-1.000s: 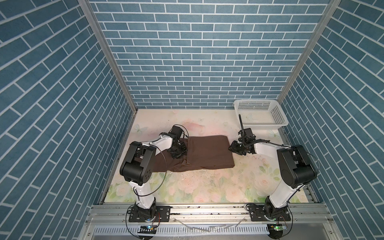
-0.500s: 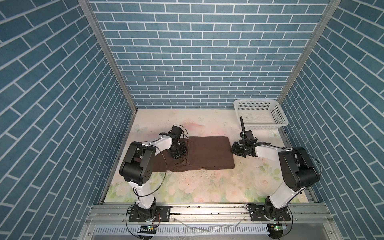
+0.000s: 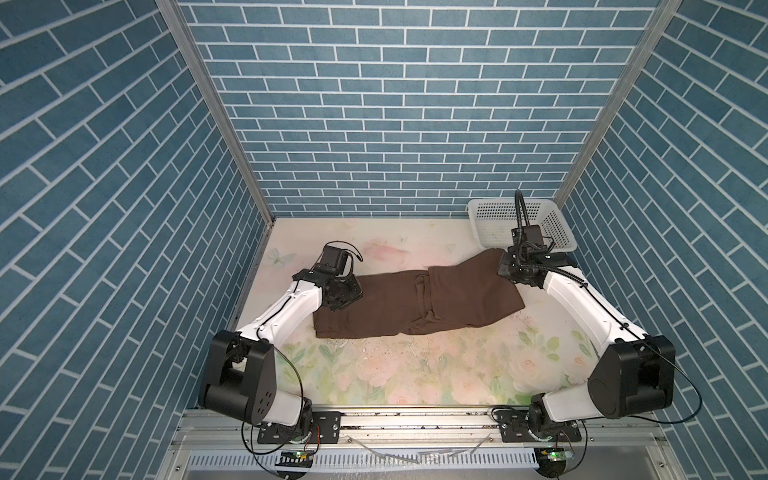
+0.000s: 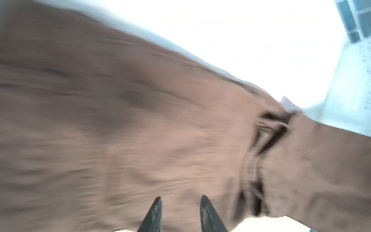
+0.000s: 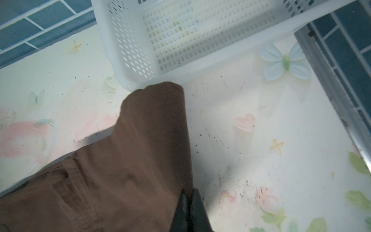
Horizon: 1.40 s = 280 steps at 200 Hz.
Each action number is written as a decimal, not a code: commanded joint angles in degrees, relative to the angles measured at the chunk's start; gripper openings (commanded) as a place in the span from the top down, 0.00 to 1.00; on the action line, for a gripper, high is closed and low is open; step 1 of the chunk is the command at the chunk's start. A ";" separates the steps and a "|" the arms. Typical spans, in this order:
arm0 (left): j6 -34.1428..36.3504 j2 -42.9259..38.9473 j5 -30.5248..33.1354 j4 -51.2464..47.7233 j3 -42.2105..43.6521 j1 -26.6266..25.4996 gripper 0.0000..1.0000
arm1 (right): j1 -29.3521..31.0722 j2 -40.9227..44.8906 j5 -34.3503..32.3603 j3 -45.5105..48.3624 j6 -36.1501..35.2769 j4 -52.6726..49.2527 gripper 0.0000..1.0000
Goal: Fold and stack the trousers
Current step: 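Lift the folded end and fold it toward the left gripper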
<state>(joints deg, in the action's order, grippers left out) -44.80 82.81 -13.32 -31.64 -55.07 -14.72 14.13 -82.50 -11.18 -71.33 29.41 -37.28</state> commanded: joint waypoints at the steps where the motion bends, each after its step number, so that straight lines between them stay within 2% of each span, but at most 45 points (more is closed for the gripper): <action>1: 1.24 -0.35 1.08 -1.80 4.88 2.94 0.69 | 1.34 1.91 -3.19 -7.07 -2.81 -6.42 1.00; 29: 2.40 -2.35 2.40 -1.33 8.65 5.54 0.77 | 6.89 -0.54 -4.45 -15.10 -4.03 -10.76 1.00; 75: 4.44 -1.39 3.35 -1.67 9.42 7.86 0.79 | 17.15 -7.36 -4.16 -27.85 -2.89 -13.32 1.00; 133: 6.07 -2.39 2.35 -2.09 11.12 10.47 0.81 | 28.25 -18.86 0.39 -39.59 0.47 -13.42 1.00; 159: 6.85 -5.19 2.25 -4.01 11.05 12.50 0.80 | 31.51 -23.94 3.40 -45.56 1.49 -13.44 1.00; 235: 9.63 -13.35 -1.83 -10.23 11.71 24.56 0.72 | 38.16 -36.56 11.44 -57.20 3.72 -11.50 1.00; 280: 9.96 -11.12 -3.99 -7.61 14.89 25.35 0.78 | 40.49 -40.85 15.58 -58.50 5.30 -8.57 1.00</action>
<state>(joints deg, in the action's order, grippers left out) -35.77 70.26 -15.73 -39.16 -42.33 10.26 53.47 -121.75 0.73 -126.23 32.08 -49.10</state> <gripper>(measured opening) 0.230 0.065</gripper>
